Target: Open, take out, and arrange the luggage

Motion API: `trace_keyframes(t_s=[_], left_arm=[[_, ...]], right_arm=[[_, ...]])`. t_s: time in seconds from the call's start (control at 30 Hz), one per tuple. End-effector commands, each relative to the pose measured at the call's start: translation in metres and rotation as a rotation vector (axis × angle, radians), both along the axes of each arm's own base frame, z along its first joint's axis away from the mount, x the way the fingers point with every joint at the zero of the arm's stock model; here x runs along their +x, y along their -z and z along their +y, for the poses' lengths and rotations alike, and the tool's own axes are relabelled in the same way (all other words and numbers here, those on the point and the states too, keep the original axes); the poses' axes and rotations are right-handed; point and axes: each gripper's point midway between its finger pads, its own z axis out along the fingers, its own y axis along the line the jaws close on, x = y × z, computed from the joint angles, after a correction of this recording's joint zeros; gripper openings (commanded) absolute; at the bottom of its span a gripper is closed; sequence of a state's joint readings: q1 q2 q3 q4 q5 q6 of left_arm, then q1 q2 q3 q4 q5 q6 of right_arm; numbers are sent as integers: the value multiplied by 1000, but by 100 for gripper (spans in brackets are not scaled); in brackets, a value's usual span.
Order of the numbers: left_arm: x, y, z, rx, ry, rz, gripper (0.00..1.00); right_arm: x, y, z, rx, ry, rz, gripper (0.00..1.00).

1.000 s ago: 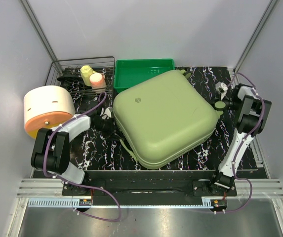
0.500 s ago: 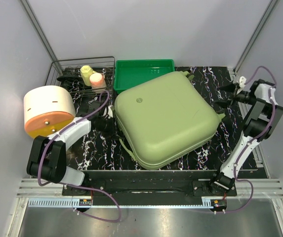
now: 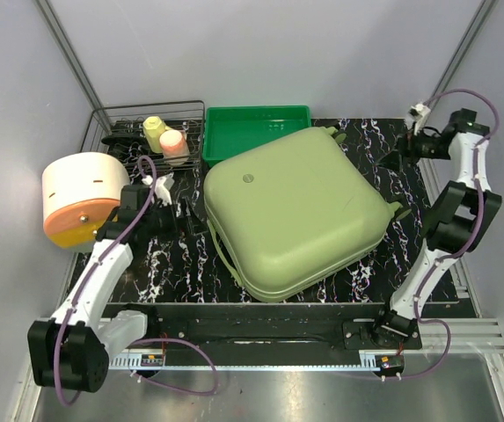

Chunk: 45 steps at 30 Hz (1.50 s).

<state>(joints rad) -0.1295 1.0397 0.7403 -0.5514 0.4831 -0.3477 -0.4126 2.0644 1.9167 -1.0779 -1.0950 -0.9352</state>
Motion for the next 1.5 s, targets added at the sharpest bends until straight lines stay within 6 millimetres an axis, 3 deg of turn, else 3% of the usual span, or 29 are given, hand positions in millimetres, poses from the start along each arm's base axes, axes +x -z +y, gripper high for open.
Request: trace_keyframes(t_s=[0.0,0.17,0.23,0.27,0.47,0.57,0.7,0.73,0.8,0.87,0.9,0.93,1.0,1.07,1.17,1.3,1.47], left_arm=[[15,-34,-9,-113,8,-133,88],[35,-57,-16,-197,17,-175,88],[36,-60,-13,-206,24,-176,88],[40,-66,-5,-202,6,-194,88],[50,-97,17,-35,26,-276,88],[32,-87,3,-119,75,-131,88],[38,-90,-17,-219,137,-120,89],[43,-99,-24,-231,171,-143,89],[48,-87,-42,-226,252,-81,88],[54,-94,-53,-225,297,-58,85],[61,-86,-55,-228,299,-23,84],[67,-95,-54,-218,301,-37,82],[73,-95,-50,-174,315,-46,82],[81,-109,-44,-117,335,-124,83],[79,-124,-39,-62,391,-179,87],[78,-137,-29,7,441,-236,88],[87,-149,-28,48,504,-328,88]], right_arm=[[-22,2,41,-6,-74,88,100],[-107,23,81,-25,-402,118,100],[-128,20,86,-50,-447,110,100],[-144,29,89,-53,-477,118,100],[-205,28,100,-164,-592,33,100],[-225,26,107,-195,-636,-7,100],[-240,17,114,-234,-641,-84,99],[-245,16,117,-228,-642,-86,100],[-252,9,127,-220,-653,-128,100],[-262,9,137,-193,-665,-119,100],[-269,5,148,-176,-694,-141,100],[-276,5,156,-157,-702,-119,100],[-275,1,169,-137,-706,-159,100],[-283,-3,189,-97,-748,-165,100],[-295,-15,203,-48,-767,-163,100],[-281,-17,179,-141,-665,-171,98],[-240,-4,119,-106,-448,-199,86]])
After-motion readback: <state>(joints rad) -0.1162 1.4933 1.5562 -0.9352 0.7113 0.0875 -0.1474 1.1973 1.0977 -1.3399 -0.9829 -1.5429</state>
